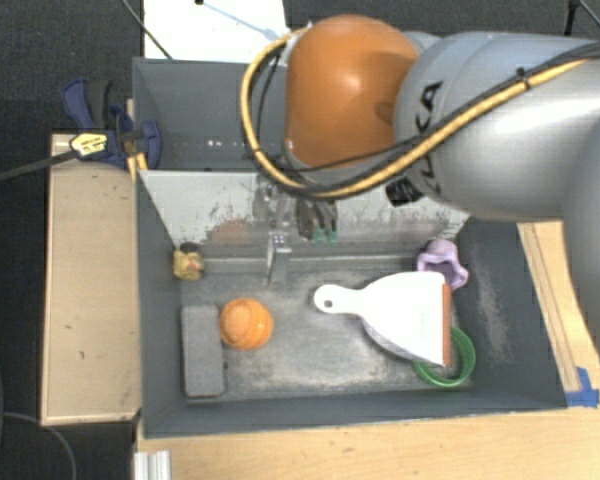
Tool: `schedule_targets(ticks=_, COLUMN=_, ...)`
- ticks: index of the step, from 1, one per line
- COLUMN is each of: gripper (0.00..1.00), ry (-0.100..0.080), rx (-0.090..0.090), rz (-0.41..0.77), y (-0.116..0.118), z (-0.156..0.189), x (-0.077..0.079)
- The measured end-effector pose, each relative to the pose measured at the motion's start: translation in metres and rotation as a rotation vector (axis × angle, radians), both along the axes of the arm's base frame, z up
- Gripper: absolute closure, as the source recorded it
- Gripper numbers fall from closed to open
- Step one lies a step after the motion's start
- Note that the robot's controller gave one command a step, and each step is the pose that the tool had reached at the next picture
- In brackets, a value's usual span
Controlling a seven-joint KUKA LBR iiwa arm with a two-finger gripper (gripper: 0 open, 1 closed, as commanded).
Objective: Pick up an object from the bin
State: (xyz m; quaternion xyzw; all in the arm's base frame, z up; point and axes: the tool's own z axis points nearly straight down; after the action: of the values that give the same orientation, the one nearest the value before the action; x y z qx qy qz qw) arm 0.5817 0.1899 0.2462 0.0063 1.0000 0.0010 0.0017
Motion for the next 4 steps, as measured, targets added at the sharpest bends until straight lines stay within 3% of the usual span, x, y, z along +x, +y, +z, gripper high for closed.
schedule_targets(ticks=1, gripper=0.00, ry=0.000, rx=0.000, rz=-0.001, y=0.000, z=0.000, x=0.000)
schedule_targets(ticks=2, gripper=0.00, ry=-0.008, rx=0.002, rz=0.101, y=-0.016, z=-0.030, x=-0.013)
schedule_targets(ticks=3, gripper=0.00, ry=-0.001, rx=-0.001, rz=0.069, y=-0.031, z=-0.084, x=-0.025)
schedule_targets(ticks=4, gripper=0.00, ry=0.000, rx=-0.001, rz=0.135, y=-0.027, z=-0.118, x=-0.024)
